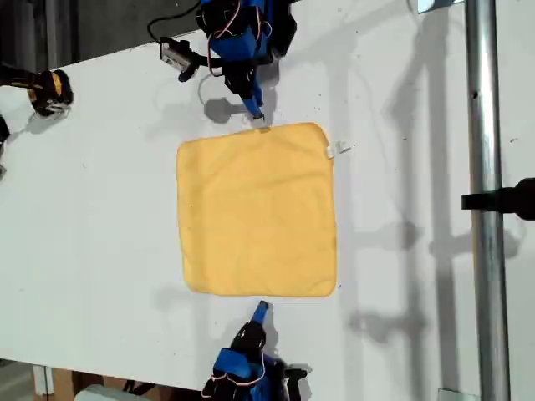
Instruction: Grasp corners of a towel and fold twice.
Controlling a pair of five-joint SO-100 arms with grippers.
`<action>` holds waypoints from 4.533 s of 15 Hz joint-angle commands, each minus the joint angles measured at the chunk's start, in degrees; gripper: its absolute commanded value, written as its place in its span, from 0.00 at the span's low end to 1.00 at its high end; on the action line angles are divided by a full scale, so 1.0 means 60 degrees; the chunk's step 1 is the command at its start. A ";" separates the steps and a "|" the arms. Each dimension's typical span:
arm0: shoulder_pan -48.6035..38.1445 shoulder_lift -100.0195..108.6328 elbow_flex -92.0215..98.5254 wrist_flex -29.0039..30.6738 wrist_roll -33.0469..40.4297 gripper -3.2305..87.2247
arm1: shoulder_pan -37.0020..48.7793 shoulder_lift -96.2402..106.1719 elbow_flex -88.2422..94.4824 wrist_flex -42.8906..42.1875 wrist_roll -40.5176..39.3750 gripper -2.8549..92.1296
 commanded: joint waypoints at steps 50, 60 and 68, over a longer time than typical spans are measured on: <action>-0.2109 0.0059 0.0029 -0.0029 -0.3867 0.03 | -0.3794 -1.5469 -1.1104 0.0059 -0.4717 0.49; -0.2036 0.0059 0.0029 -0.0029 -0.3926 0.03 | -0.3384 -1.6069 -0.8584 -0.2607 -0.4395 0.46; -0.2007 0.0059 0.0029 -0.0029 -0.3984 0.03 | -0.3076 -1.7271 -0.8628 -0.3018 -0.4395 0.39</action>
